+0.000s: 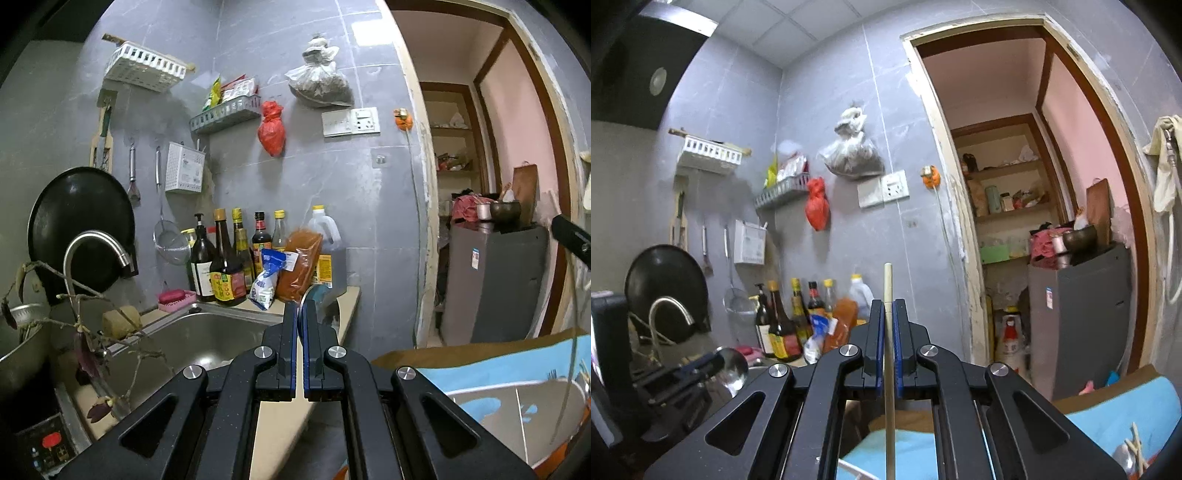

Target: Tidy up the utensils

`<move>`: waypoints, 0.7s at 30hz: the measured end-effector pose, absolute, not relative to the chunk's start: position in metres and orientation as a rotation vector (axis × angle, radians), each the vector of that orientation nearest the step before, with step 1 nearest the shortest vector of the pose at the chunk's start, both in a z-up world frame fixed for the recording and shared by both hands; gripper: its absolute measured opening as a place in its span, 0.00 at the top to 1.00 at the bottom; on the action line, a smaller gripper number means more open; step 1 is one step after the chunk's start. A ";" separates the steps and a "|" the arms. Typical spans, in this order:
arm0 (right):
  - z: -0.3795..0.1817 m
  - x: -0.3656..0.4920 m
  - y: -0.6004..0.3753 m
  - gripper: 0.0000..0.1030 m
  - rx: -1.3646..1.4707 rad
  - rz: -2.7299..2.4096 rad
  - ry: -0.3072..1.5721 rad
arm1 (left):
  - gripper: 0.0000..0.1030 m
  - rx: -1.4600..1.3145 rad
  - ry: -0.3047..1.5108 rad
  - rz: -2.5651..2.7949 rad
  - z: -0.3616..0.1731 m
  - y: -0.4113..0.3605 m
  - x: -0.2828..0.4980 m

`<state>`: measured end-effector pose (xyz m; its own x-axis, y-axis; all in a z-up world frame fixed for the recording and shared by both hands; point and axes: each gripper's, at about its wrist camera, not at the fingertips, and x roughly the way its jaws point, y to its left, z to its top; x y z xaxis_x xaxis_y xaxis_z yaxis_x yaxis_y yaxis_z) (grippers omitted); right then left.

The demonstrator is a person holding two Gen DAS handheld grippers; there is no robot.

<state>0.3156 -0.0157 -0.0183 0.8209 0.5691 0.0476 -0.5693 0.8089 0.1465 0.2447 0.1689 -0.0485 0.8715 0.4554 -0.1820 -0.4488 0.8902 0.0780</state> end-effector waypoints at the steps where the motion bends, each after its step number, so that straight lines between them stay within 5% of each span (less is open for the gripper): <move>1: -0.021 0.316 -0.016 0.97 0.164 0.608 0.001 | 1.00 0.037 0.200 0.466 -0.049 0.168 0.244; 13: -0.035 0.314 -0.027 0.92 0.163 0.656 0.099 | 0.93 -0.134 0.259 0.164 -0.038 0.175 0.229; 17: -0.027 0.312 -0.038 0.78 0.174 0.676 0.136 | 0.62 -0.202 0.255 0.057 -0.022 0.170 0.223; 21: -0.010 0.308 -0.057 0.65 0.179 0.672 0.141 | 0.60 -0.258 0.247 0.020 -0.002 0.159 0.220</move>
<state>0.3081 -0.0569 -0.0103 0.7737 0.6294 -0.0720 -0.6051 0.7679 0.2100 0.2204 0.1593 -0.0017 0.9697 -0.0123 -0.2441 -0.0507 0.9669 -0.2499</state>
